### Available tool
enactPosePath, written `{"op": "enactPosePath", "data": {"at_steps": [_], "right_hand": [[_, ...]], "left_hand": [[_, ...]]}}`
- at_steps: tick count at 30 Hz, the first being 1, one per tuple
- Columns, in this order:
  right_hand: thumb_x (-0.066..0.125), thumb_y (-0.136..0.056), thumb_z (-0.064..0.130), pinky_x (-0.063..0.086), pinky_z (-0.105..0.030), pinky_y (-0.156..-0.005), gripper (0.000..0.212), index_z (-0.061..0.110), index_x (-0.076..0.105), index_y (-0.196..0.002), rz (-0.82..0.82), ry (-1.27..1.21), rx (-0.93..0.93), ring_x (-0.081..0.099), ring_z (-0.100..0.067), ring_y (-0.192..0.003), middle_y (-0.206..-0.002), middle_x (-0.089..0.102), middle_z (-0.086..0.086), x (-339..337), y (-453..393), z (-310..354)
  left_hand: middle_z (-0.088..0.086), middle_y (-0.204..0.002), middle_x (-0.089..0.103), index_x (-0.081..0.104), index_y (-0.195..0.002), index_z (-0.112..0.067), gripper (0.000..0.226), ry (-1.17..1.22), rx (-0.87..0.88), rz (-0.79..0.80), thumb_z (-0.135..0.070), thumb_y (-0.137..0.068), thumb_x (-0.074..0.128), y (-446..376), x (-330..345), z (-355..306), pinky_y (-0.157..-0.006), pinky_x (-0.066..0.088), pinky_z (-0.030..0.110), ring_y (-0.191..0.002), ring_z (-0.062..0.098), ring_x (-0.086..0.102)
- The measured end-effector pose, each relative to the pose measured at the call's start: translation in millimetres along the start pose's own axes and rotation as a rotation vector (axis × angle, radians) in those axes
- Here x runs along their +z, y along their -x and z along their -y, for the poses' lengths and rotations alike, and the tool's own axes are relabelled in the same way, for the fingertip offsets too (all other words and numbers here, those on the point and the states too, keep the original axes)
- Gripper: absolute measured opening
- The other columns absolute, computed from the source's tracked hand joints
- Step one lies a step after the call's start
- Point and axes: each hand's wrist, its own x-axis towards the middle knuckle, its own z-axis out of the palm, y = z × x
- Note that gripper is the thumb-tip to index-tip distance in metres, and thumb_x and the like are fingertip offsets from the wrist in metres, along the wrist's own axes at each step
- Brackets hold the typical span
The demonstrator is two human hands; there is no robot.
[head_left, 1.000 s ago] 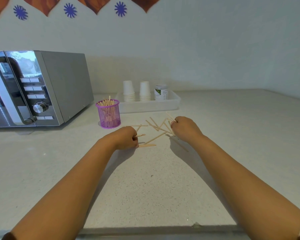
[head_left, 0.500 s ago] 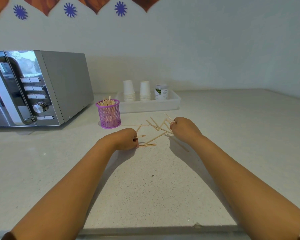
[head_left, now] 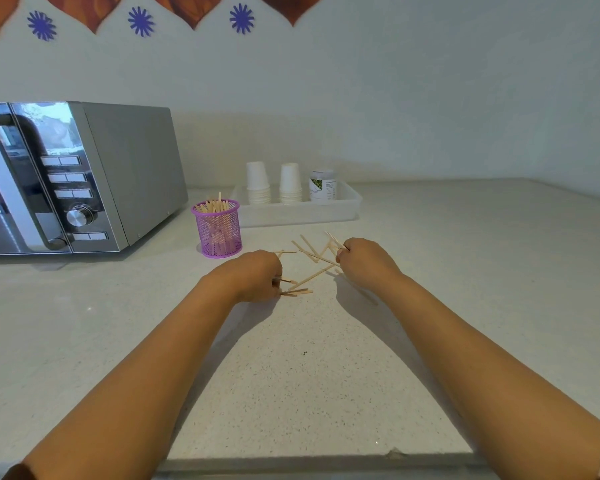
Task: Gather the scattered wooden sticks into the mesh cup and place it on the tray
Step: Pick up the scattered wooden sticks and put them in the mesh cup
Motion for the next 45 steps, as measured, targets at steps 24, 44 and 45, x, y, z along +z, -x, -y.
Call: {"op": "enactPosePath", "data": {"at_steps": [24, 44, 45], "right_hand": [[0.052, -0.088, 0.013, 0.033, -0.024, -0.053, 0.028, 0.015, 0.041, -0.062, 0.17, 0.462, 0.117, 0.043, -0.013, -0.057, -0.066, 0.044, 0.003, -4, 0, -2], [0.032, -0.098, 0.007, 0.024, -0.024, -0.053, 0.032, 0.014, 0.048, -0.071, 0.007, -1.115, 0.231, 0.031, -0.013, -0.055, -0.061, 0.043, -0.002, -20, -13, 32], [0.033, -0.098, 0.008, 0.024, -0.025, -0.054, 0.031, 0.014, 0.049, -0.073, 0.009, -1.104, 0.238, 0.032, -0.013, -0.057, -0.062, 0.046, -0.001, -21, -15, 39]], "left_hand": [[-0.001, -0.073, 0.046, 0.044, -0.09, -0.015, 0.018, 0.172, -0.137, -0.008, -0.026, -0.099, 0.034, -12, 14, 16, -0.069, 0.038, 0.028, -0.065, 0.01, 0.041], [0.003, -0.065, 0.044, 0.056, -0.091, -0.005, 0.028, 1.662, -0.335, -0.599, 0.009, -0.093, 0.031, 2, -46, 51, -0.048, 0.043, 0.016, -0.052, 0.01, 0.042], [0.004, -0.065, 0.044, 0.054, -0.086, -0.006, 0.028, 1.702, -0.333, -0.612, 0.009, -0.093, 0.031, 2, -52, 56, -0.051, 0.041, 0.018, -0.052, 0.01, 0.042]]}}
